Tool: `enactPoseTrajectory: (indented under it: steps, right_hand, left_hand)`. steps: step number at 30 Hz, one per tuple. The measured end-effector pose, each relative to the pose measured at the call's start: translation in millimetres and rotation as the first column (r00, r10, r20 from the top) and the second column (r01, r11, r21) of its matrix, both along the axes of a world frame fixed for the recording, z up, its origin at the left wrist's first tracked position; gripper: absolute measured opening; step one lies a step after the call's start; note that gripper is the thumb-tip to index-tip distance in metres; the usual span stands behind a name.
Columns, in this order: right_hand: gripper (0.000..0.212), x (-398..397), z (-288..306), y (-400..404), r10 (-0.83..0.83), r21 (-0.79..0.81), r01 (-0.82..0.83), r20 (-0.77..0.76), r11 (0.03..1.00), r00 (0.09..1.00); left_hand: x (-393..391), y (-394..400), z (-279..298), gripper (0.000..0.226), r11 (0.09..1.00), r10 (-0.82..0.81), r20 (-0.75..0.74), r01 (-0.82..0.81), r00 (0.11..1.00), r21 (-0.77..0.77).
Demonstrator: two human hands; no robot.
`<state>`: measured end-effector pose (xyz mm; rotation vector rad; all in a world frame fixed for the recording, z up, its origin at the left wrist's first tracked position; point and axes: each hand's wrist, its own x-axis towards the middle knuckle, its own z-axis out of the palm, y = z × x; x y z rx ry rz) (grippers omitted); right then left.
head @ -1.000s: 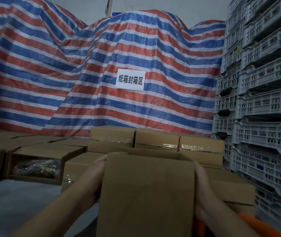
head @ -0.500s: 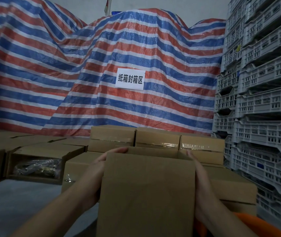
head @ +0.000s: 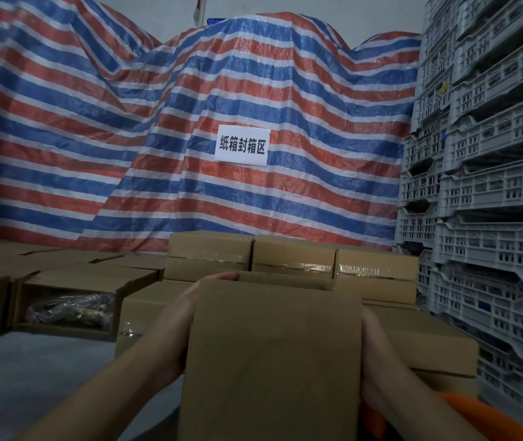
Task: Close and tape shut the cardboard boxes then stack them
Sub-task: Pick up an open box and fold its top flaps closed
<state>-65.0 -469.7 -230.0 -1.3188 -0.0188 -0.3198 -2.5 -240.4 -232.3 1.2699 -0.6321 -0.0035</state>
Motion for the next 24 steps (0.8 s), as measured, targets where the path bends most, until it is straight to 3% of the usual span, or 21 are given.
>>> enactPoseTrajectory:
  steps: [2, 6, 12, 16, 18, 22, 24]
  right_hand:
    - [0.036, -1, -2, 1, -0.023, -0.071, 0.021, -0.030, 0.997, 0.999]
    - [0.060, -5, 4, -1, -0.029, -0.145, 0.023, -0.040, 0.989, 0.999]
    - [0.030, -5, 3, -5, -0.029, -0.138, 0.027, -0.017, 0.990, 0.999]
    - [0.058, -5, 3, -4, 0.023, -0.134, -0.024, -0.012, 0.991, 1.000]
    - [0.060, -6, 3, -4, 0.037, -0.119, -0.037, -0.004, 0.992, 0.999]
    - [0.050, -6, 2, -4, 0.037, -0.088, -0.035, 0.021, 0.995, 0.999]
    - [0.046, -6, 2, -3, 0.034, -0.091, -0.031, 0.026, 0.995, 0.999]
  left_hand:
    - [-1, 0, 0, 0.040, 1.000, 0.009, 0.003, -0.009, 1.000, -0.015]
    - [-1, 1, 3, 0.020, 0.998, -0.003, 0.008, 0.002, 1.000, 0.065]
    - [-3, 7, 11, 0.022, 0.978, -0.040, -0.033, 0.046, 0.999, 0.201]
    - [3, 26, 20, 0.058, 0.943, -0.249, -0.056, 0.255, 0.967, 0.213]
    - [3, 34, 22, 0.073, 0.898, -0.361, -0.021, 0.353, 0.932, 0.262]
    - [0, 33, 19, 0.080, 0.902, -0.381, -0.033, 0.380, 0.924, 0.204]
    - [1, 30, 18, 0.066, 0.924, -0.330, -0.045, 0.333, 0.943, 0.191]
